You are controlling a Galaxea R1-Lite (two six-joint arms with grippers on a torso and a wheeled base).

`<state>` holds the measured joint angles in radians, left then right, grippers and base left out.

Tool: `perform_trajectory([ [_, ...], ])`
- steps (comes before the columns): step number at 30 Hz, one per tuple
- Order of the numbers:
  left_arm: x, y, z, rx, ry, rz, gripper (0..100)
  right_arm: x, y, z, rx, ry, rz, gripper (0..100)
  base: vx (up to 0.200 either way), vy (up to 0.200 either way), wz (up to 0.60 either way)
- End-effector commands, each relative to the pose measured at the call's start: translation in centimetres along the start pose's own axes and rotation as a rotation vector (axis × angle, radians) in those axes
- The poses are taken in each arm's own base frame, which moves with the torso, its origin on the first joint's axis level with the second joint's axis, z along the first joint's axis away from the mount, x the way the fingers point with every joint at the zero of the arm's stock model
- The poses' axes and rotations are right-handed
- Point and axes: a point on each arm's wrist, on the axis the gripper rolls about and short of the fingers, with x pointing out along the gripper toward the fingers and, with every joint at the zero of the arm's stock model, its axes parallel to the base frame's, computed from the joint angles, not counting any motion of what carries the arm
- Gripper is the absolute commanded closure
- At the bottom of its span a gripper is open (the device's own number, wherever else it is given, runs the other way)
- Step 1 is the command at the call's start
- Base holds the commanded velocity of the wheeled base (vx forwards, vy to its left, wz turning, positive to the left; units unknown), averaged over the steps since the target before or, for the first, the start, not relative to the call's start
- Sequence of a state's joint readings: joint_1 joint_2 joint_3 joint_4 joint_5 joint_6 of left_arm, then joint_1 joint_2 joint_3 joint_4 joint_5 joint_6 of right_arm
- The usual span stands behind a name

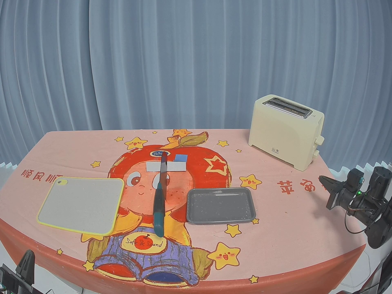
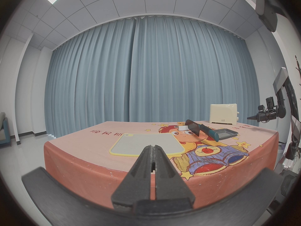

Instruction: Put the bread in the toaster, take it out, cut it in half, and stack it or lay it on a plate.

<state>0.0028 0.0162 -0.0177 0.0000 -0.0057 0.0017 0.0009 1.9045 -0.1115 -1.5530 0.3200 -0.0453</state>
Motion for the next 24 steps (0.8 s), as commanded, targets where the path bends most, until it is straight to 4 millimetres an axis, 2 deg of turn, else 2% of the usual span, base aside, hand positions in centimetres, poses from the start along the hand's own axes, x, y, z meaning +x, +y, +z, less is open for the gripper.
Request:
perform_trajectory([
  [1, 0.0, 0.0, -0.5, 0.0, 0.001, 0.0, 100, 0.7, -0.1, -0.5, 0.004, 0.019, -0.036, 100, 0.0, 0.0, 0.0],
  [8, 0.0, 0.0, -0.5, 0.0, 0.001, 0.0, 100, 2.1, 0.2, -0.3, 0.002, 0.006, -0.104, 100, 0.0, 0.0, 0.0],
  [10, 0.0, 0.0, -0.5, 0.0, 0.001, 0.0, 100, 2.9, 0.1, 0.3, 0.013, -0.027, -0.15, 100, 0.0, 0.0, 0.0],
  [19, 0.0, 0.0, -0.5, 0.0, 0.0, 0.0, 100, 2.3, 1.1, -0.1, 0.069, -0.002, -0.146, 100, 0.0, 0.0, 0.0],
  [24, 0.0, 0.0, -0.5, 0.0, 0.001, 0.0, 100, 2.2, 1.2, 0.5, 0.089, -0.034, -0.142, 100, 0.0, 0.0, 0.0],
])
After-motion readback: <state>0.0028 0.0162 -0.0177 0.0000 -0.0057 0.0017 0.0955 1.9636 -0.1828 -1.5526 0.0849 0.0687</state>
